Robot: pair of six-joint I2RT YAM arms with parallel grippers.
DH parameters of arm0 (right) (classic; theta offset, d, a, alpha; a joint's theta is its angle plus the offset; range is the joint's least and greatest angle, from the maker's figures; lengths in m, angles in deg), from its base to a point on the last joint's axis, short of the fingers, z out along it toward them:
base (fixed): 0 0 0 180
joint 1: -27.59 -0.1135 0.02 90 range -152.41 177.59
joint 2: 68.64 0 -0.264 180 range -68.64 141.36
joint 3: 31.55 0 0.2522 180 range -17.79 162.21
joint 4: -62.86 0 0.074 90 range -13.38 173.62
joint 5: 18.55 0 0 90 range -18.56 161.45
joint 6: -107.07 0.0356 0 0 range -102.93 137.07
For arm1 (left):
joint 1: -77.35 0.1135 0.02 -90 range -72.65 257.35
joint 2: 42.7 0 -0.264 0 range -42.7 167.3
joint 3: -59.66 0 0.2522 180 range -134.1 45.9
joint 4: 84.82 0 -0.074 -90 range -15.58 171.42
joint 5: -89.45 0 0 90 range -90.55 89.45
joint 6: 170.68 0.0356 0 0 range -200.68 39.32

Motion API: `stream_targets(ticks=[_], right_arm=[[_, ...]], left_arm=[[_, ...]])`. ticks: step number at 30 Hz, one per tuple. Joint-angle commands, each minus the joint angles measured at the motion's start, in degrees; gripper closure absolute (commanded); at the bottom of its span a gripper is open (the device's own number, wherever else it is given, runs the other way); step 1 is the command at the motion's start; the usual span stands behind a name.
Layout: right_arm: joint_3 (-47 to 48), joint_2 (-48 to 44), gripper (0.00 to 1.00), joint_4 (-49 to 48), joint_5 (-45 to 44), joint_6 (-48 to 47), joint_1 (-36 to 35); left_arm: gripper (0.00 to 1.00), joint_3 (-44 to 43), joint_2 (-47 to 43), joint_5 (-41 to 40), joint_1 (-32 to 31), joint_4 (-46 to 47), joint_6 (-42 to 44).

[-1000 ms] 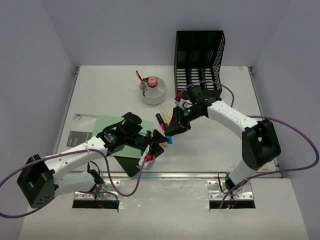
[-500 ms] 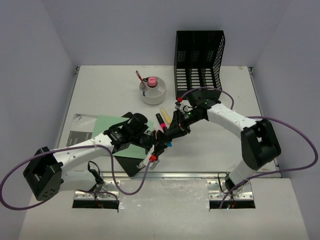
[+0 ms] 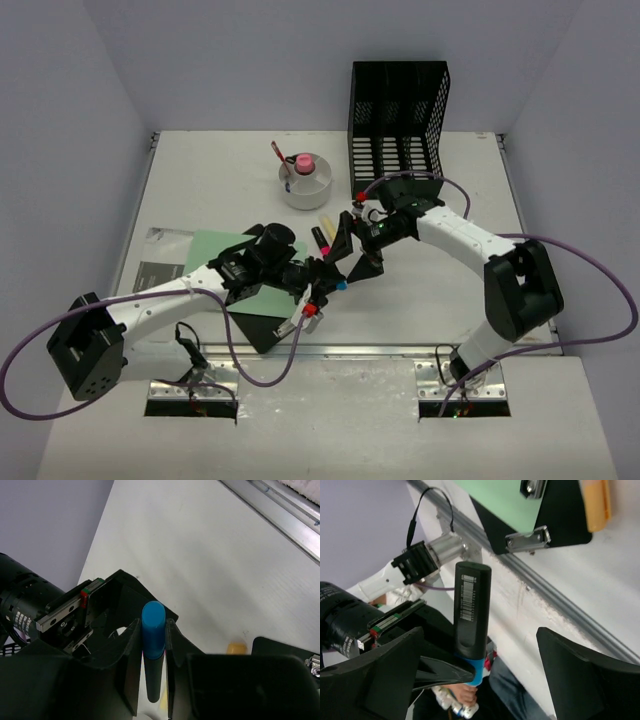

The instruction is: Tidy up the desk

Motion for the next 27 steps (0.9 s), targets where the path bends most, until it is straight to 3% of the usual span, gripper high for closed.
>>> stream_targets(ticks=[1, 3, 4, 6, 7, 13, 14, 15, 17, 22, 27], right_arm=[[4.72, -3.14, 0.06, 1.76, -5.87, -4.98, 3.30], [8.13, -3.32, 0.06, 3.08, -7.91, -6.39, 6.47], [9.37, -3.23, 0.06, 3.43, -9.75, -7.01, 10.31], [11.75, -4.02, 0.06, 3.61, -11.95, -9.03, 13.94], [12.11, -4.37, 0.06, 3.17, -14.14, -9.90, 17.00], [9.48, -8.41, 0.06, 0.89, -18.81, -15.62, 23.26], [8.17, -9.37, 0.06, 0.54, -19.51, -15.97, 23.44], [7.46, -9.73, 0.06, 0.36, -19.78, -16.15, 23.71], [5.79, -10.35, 0.06, -0.52, -20.05, -16.24, 23.80], [4.91, -10.00, 0.07, -0.96, -19.61, -15.45, 23.80], [4.12, -10.00, 0.07, -0.87, -19.52, -15.89, 23.89]], left_arm=[[1.00, -1.38, -2.91, 2.40, -0.58, 5.05, -10.51], [1.00, -1.20, -3.88, -0.31, -0.58, 13.17, -20.26], [1.00, -1.20, -3.80, -2.42, -0.58, 16.89, -33.72], [1.00, -3.12, -2.14, -11.43, 0.29, 25.17, -44.88], [1.00, -4.09, -1.17, -14.19, 1.25, 27.54, -55.37], [1.00, -14.73, 9.46, -30.45, 11.37, 41.16, -82.24], [1.00, -15.52, 10.52, -36.91, 11.37, 46.93, -82.46], [1.00, -16.14, 12.97, -37.76, 11.55, 49.51, -82.02], [1.00, -19.28, 15.62, -36.73, 11.99, 53.73, -81.23], [1.00, -29.83, 26.51, -33.64, 12.87, 52.79, -81.15], [1.00, -32.48, 35.03, -37.40, 14.18, 60.26, -78.77]])
